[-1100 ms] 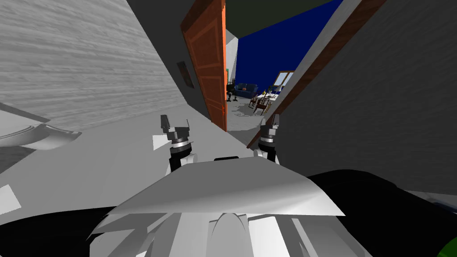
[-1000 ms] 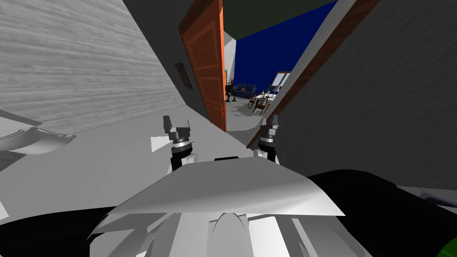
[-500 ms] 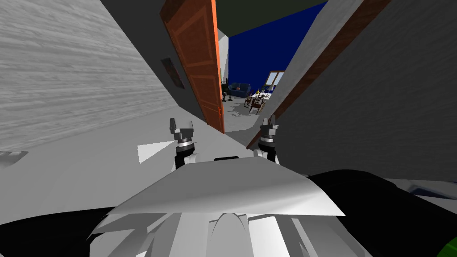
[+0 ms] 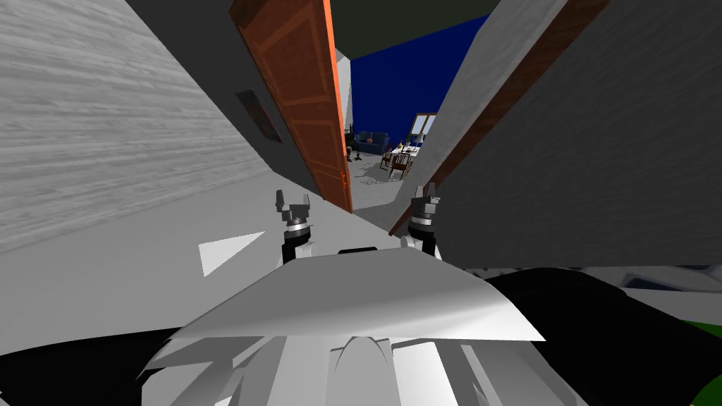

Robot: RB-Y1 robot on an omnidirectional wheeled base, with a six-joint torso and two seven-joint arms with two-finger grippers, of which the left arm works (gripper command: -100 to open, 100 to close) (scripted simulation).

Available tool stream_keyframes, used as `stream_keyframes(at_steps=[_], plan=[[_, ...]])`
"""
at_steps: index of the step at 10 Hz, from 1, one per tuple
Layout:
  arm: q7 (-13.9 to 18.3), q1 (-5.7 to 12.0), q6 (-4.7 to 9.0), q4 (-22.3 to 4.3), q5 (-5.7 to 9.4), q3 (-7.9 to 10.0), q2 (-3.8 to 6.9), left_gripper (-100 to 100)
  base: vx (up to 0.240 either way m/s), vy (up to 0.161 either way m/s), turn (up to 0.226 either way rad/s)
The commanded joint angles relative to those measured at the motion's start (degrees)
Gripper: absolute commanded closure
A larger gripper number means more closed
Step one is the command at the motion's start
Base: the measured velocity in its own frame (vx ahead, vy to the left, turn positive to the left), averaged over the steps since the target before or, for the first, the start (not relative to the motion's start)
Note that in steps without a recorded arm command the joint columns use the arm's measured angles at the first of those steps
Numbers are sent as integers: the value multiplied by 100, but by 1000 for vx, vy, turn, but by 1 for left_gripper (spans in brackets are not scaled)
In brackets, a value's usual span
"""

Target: Push the door open

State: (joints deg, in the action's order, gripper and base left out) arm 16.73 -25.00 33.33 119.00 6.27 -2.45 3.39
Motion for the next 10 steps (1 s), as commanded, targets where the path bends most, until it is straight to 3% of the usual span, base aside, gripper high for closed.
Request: stream_keyframes(at_steps=[1, 10], plan=[[96, 46, 66, -175, 81, -31, 24, -100, 81, 77, -134], [670, 344, 349, -1147, 613, -209, 126, -100, 80, 84, -157]])
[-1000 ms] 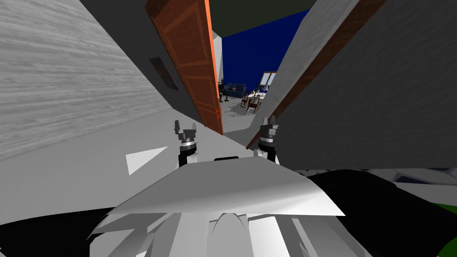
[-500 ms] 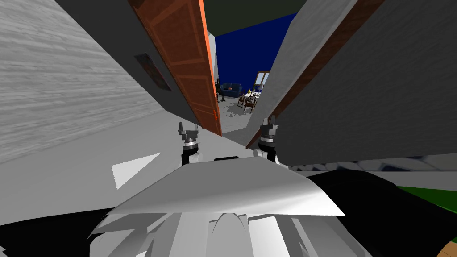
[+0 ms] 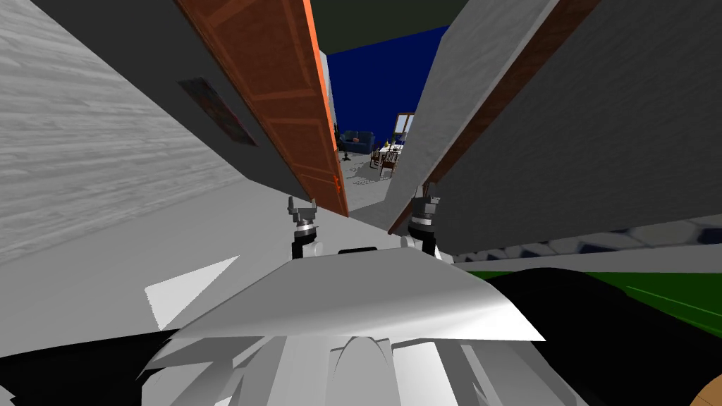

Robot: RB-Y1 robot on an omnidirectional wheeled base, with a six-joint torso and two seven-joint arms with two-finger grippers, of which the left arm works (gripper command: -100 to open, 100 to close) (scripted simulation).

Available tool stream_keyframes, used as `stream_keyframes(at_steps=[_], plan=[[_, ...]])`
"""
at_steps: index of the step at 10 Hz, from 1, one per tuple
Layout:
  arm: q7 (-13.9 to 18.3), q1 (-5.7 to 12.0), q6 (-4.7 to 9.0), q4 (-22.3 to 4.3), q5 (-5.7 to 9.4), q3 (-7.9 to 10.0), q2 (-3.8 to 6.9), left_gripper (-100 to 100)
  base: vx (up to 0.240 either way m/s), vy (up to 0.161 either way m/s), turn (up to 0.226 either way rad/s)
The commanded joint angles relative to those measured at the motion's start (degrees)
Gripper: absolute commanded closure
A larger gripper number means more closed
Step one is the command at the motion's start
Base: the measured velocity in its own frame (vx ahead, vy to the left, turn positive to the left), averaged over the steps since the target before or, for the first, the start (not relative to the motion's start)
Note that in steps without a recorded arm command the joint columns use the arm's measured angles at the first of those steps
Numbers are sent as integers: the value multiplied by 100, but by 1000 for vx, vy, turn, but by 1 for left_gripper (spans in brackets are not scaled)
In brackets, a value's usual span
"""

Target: Push the door open

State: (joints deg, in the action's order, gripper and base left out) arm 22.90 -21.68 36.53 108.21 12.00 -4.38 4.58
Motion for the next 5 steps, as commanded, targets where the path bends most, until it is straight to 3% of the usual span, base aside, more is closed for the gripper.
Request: stream_keyframes(at_steps=[1, 5], plan=[[120, 47, 64, -183, 104, -38, 15, -100, 65, 68, -171], [403, 194, 204, -663, 367, -126, 39, -100, 70, 95, -167]])
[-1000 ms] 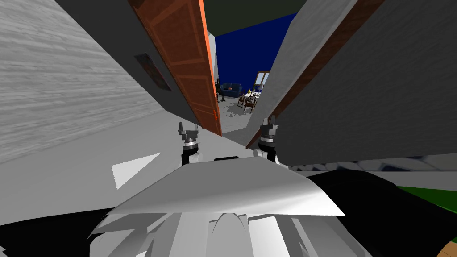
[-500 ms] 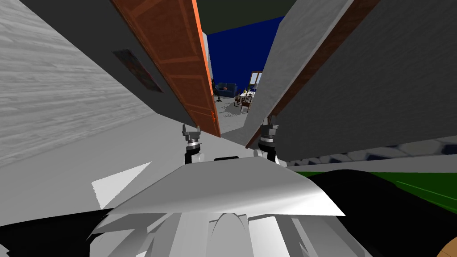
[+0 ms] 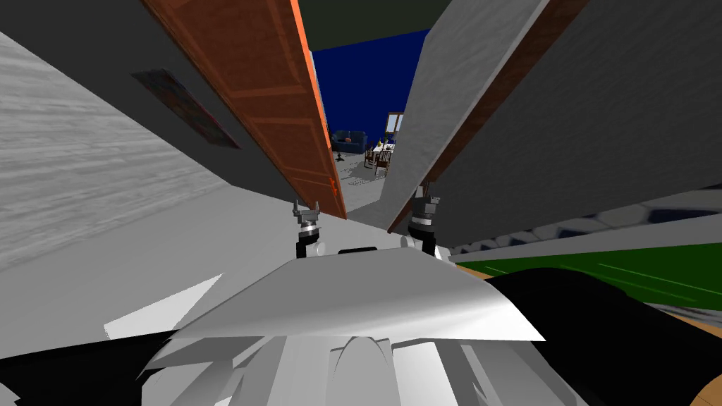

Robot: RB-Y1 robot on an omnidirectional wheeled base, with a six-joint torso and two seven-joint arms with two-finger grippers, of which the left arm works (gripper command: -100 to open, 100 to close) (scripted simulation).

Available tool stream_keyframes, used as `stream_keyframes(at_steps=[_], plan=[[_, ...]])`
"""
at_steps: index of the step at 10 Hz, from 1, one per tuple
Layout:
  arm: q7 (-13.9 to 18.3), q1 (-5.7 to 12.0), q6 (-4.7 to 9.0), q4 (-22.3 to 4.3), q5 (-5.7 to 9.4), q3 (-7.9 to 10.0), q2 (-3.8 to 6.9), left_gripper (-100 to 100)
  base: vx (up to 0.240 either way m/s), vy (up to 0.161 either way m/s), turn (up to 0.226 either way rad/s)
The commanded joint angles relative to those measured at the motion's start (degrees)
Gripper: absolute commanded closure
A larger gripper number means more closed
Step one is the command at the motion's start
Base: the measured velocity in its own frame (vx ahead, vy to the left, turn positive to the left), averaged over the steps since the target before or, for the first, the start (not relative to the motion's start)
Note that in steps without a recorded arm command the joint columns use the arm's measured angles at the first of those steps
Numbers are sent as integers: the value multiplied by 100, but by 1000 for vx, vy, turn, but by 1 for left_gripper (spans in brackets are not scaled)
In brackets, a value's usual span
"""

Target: Push the door open

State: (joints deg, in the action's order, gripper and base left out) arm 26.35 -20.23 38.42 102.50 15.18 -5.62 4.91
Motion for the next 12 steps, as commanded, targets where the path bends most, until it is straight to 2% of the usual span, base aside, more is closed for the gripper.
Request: stream_keyframes(at_steps=[1, 12], plan=[[131, 87, 50, -215, 116, -24, 11, -100, 50, 99, -192], [946, 510, 453, -1595, 873, -277, -2, -100, 53, 109, -182]])
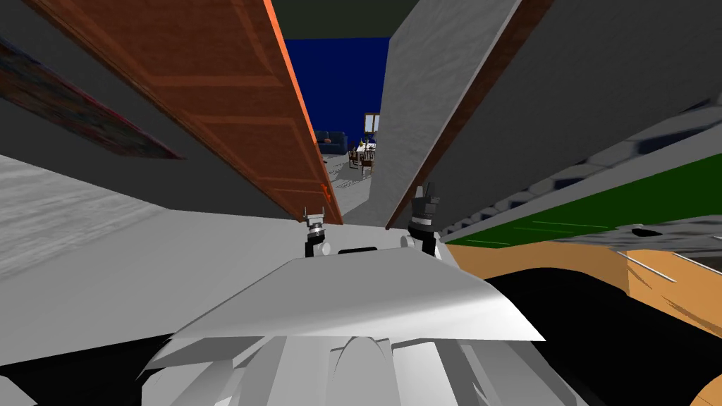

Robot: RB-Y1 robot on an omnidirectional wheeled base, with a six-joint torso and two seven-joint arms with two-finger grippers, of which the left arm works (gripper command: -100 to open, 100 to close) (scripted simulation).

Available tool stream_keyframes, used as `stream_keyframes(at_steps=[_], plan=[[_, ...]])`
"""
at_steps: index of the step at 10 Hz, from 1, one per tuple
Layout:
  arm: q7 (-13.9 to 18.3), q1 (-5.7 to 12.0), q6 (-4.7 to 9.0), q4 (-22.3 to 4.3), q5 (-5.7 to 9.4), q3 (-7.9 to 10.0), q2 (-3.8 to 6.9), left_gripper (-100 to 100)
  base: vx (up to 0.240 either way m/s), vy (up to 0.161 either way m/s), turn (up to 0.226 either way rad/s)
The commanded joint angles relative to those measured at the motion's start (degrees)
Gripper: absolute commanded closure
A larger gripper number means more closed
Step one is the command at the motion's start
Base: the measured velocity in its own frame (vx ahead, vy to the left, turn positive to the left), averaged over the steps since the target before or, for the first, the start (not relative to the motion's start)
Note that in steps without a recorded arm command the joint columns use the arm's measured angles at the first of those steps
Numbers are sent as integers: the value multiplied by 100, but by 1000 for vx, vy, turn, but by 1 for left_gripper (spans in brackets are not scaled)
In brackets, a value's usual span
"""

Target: Push the door open

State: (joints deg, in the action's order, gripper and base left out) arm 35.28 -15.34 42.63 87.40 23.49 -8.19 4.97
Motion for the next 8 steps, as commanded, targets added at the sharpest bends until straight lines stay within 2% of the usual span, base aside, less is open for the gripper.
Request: stream_keyframes(at_steps=[1, 8], plan=[[128, 60, 69, -211, 111, -43, -14, -100, 38, 126, -183], [637, 324, 321, -1073, 584, -201, -85, -100, 29, 116, -186]])
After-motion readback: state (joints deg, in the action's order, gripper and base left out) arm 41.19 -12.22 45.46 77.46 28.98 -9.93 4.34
